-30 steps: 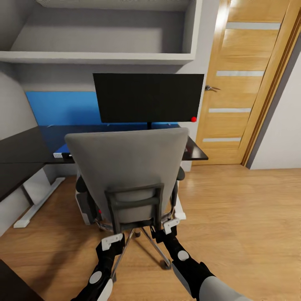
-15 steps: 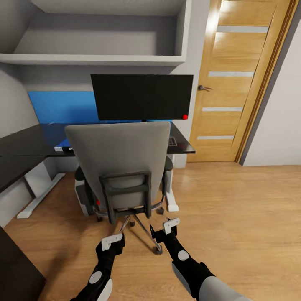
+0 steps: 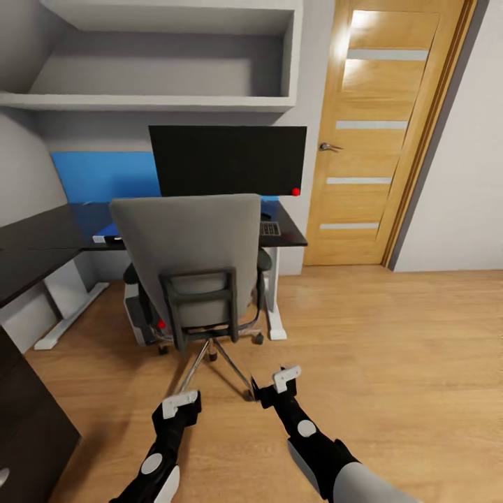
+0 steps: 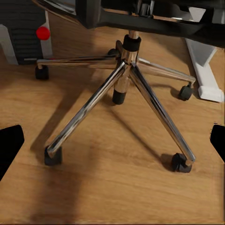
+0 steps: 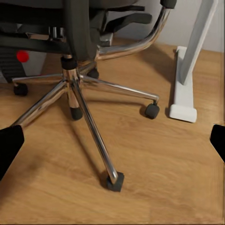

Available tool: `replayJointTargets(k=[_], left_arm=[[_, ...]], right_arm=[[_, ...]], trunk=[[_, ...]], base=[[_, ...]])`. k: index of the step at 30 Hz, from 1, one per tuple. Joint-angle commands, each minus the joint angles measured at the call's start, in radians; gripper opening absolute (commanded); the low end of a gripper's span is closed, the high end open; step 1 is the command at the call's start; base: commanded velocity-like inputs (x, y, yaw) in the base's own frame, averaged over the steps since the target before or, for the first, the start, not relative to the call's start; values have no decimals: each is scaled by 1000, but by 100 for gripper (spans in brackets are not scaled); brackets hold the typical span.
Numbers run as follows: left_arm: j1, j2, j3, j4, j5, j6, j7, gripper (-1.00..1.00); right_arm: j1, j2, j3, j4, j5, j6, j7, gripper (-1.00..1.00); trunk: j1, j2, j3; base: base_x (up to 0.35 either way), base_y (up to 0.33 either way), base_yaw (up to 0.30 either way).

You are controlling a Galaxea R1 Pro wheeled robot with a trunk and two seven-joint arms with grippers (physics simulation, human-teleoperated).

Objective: In the bedroom, organize the workspace by keeping the computer under the desk, ensuring the monitor is on the desk, placing the keyboard on the desk next to the monitor, placing the mouse on the desk next to the keyboard, moving the folder from the swivel chair onto the desk next to the mouse, stacking the notebook on top of the folder with the pen on top of the notebook, and positioning the swivel chair next to the desk.

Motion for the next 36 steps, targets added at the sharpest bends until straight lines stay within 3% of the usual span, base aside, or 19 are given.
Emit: replayJointTargets(k=[1, 8, 11, 16, 20, 28, 36], left_arm=[[-1, 2, -5, 0, 9, -5, 6, 100], [-1, 12, -3, -2, 8, -4, 5, 100], [-1, 56, -3, -2, 10, -4, 4, 100], [-1, 100, -3, 14, 27, -2, 3, 100], [-1, 107, -4, 91, 40, -2, 3, 100], [-1, 103, -3, 180, 45, -3, 4, 100], [-1, 101, -3, 216, 60, -3, 8, 100]], right_arm=[[-1, 0, 4, 2, -2, -3, -5, 100], [-1, 0, 3, 14, -2, -3, -6, 100], [-1, 0, 3, 34, -2, -3, -6, 100], [-1, 0, -3, 69, -2, -4, -6, 100], [1, 0, -5, 115, -3, -19, -6, 100], [3, -9, -6, 285, -11, -158, -6, 100], [23, -13, -7, 348, -78, -207, -5, 100]], trunk=[[-1, 0, -1], [-1, 0, -1], [-1, 0, -1], [-1, 0, -1], [-1, 0, -1], [-28, 49, 21], [-58, 105, 46]], base=[[-273, -162, 0], [-259, -157, 0], [-103, -61, 0], [-34, -20, 0], [-7, -4, 0], [-1, 0, 0], [0, 0, 0]])
